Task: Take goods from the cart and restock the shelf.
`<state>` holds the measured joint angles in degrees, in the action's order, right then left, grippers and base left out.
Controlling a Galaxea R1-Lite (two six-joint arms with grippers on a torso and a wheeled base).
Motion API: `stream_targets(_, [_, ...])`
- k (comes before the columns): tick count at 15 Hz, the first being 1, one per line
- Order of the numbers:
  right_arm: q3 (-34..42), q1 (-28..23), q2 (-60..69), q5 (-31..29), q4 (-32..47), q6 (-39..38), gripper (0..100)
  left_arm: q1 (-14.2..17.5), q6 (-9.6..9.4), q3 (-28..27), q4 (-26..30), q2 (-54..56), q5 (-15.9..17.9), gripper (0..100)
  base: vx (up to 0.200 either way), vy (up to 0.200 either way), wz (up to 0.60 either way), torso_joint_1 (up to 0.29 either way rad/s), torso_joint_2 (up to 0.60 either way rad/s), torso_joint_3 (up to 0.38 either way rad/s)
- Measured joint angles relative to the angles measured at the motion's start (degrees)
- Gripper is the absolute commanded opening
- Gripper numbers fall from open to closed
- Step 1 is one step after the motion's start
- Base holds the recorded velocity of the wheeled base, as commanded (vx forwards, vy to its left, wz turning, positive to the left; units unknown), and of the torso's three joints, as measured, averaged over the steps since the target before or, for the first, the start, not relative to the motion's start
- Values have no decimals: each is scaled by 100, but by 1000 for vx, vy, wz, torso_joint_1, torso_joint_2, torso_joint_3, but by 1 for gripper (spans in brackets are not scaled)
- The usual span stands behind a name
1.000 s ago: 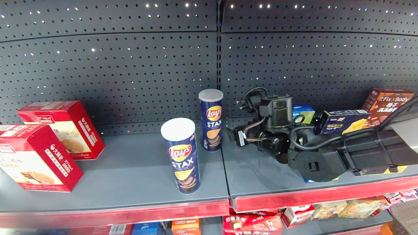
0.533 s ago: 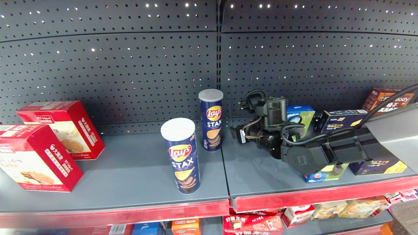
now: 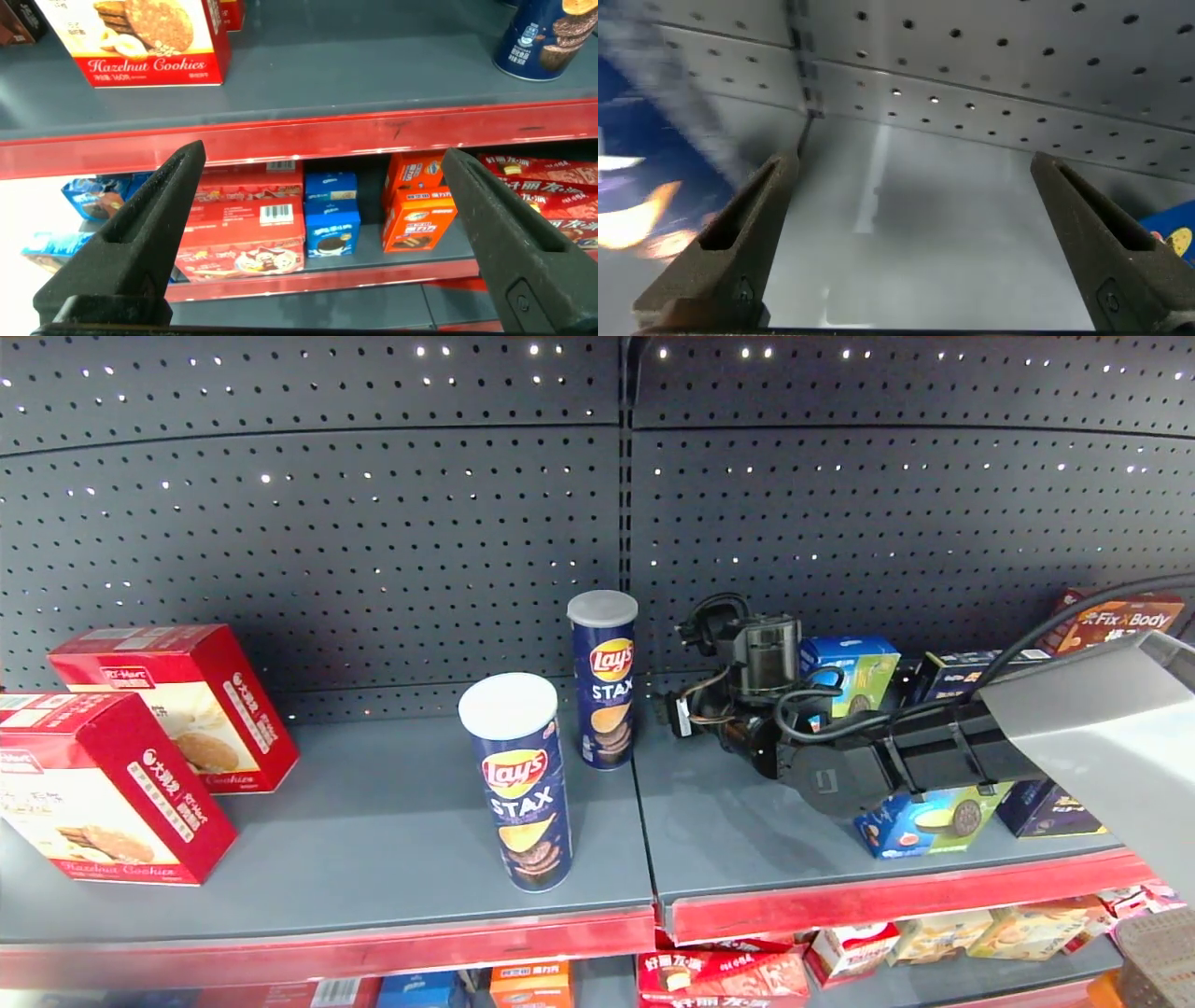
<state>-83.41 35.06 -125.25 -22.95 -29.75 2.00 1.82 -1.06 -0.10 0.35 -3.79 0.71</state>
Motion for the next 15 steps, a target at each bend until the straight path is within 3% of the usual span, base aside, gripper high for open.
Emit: stream_targets(15, [-302, 232, -218, 238, -20, -15, 100, 0, 2, 0, 0, 0, -2, 100, 0, 0, 0, 0, 0, 0])
